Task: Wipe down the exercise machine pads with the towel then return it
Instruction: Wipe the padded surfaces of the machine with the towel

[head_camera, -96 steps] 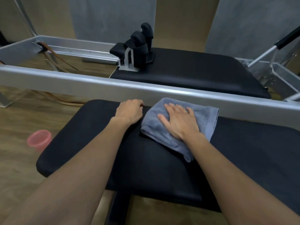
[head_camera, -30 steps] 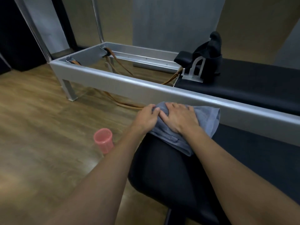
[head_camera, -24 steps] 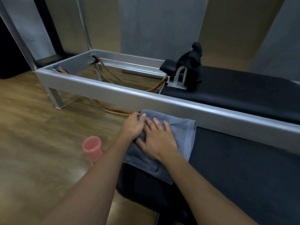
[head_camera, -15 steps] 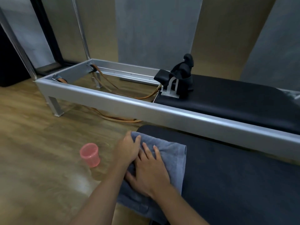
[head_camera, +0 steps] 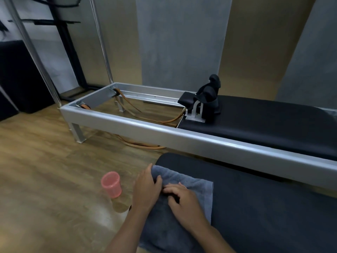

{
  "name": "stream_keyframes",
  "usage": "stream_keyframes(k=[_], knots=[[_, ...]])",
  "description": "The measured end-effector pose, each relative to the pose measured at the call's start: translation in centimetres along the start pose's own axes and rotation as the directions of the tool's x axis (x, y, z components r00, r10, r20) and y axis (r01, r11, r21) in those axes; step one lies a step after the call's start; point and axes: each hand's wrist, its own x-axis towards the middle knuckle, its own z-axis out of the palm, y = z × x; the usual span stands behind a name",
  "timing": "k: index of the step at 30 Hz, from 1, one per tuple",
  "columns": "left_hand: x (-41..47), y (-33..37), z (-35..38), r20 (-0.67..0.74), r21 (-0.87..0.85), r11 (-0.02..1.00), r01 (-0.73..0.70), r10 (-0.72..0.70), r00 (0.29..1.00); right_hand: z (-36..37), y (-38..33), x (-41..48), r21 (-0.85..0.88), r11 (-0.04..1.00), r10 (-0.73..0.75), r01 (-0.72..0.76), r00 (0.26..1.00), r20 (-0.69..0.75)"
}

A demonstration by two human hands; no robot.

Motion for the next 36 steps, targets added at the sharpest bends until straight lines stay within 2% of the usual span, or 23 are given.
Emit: stream_keyframes(k=[5, 7, 8, 10, 12, 13, 14, 15, 16, 17, 19, 21, 23, 27, 32, 36], knots=[[0.6, 0.3, -0.1, 0.042, 0.049, 0.993, 0.109, -0.112, 0.993, -0.1, 0.1, 0.3, -0.14, 0.99, -0.013, 0.015, 1.0, 0.014], [0.5, 0.3, 0.2, 0.016, 0.196, 0.979, 0.059, -0.064, 0.998, -0.1, -0.4, 0.6, -0.274, 0.962, 0.037, -0.009, 0.994, 0.099], [0.2, 0.3, 0.2, -0.008, 0.285, 0.959, 0.007, -0.005, 1.0, 0.2, -0.6, 0.5, -0.361, 0.933, 0.062, -0.016, 0.991, 0.118], [-0.7, 0.3, 0.3, -0.048, 0.379, 0.902, -0.208, 0.244, 0.969, 0.7, -0.8, 0.0, -0.465, 0.884, 0.086, -0.046, 0.994, 0.065], [-1.4, 0.2, 0.2, -0.018, 0.463, 0.745, -0.479, 0.548, 0.836, 1.0, -0.7, -0.1, -0.5, 0.863, 0.1, -0.074, 0.995, 0.027], [-1.3, 0.0, 0.3, 0.006, 0.534, 0.637, -0.556, 0.655, 0.756, 1.0, -0.5, -0.1, -0.509, 0.857, 0.104, -0.074, 0.994, 0.03], [-0.9, 0.2, 0.4, 0.035, 0.595, 0.567, -0.57, 0.69, 0.723, 1.0, -0.2, 0.3, -0.511, 0.856, 0.103, -0.072, 0.994, 0.031], [-0.2, 0.7, 0.6, 0.09, 0.599, 0.573, -0.56, 0.646, 0.758, 0.8, 0.2, 0.5, -0.509, 0.858, 0.096, -0.068, 0.995, 0.03], [0.4, 1.3, 1.0, 0.165, 0.591, 0.623, -0.512, 0.529, 0.833, 0.4, 0.7, 0.9, -0.506, 0.86, 0.087, -0.057, 0.996, 0.036], [1.0, 1.3, 1.8, 0.232, 0.57, 0.666, -0.481, 0.431, 0.872, 0.1, 1.3, 1.4, -0.504, 0.863, 0.08, -0.044, 0.996, 0.049], [2.1, 0.9, 3.1, 0.249, 0.527, 0.748, -0.402, 0.316, 0.915, -0.4, 2.5, 2.4, -0.501, 0.865, 0.068, -0.022, 0.995, 0.074], [3.1, 0.9, 3.7, 0.19, 0.452, 0.826, -0.338, 0.281, 0.941, -0.6, 3.6, 3.8, -0.511, 0.86, 0.052, 0.001, 0.994, 0.091], [3.9, 1.7, 3.7, 0.161, 0.418, 0.856, -0.306, 0.261, 0.952, -1.0, 4.5, 5.6, -0.522, 0.853, 0.031, 0.03, 0.994, 0.108], [2.5, 1.8, 3.3, 0.183, 0.475, 0.818, -0.323, 0.267, 0.946, -2.0, 4.5, 7.3, -0.525, 0.848, 0.015, 0.075, 0.986, 0.164], [-0.1, 0.6, 2.6, 0.291, 0.55, 0.74, -0.386, 0.264, 0.92, 0.0, 2.9, 4.0, -0.473, 0.87, 0.187, -0.14, 0.981, 0.054], [1.8, 2.8, 4.1, 0.267, 0.573, 0.741, -0.35, 0.235, 0.935, -2.1, 4.5, 5.9, -0.48, 0.869, 0.187, -0.12, 0.978, 0.093]])
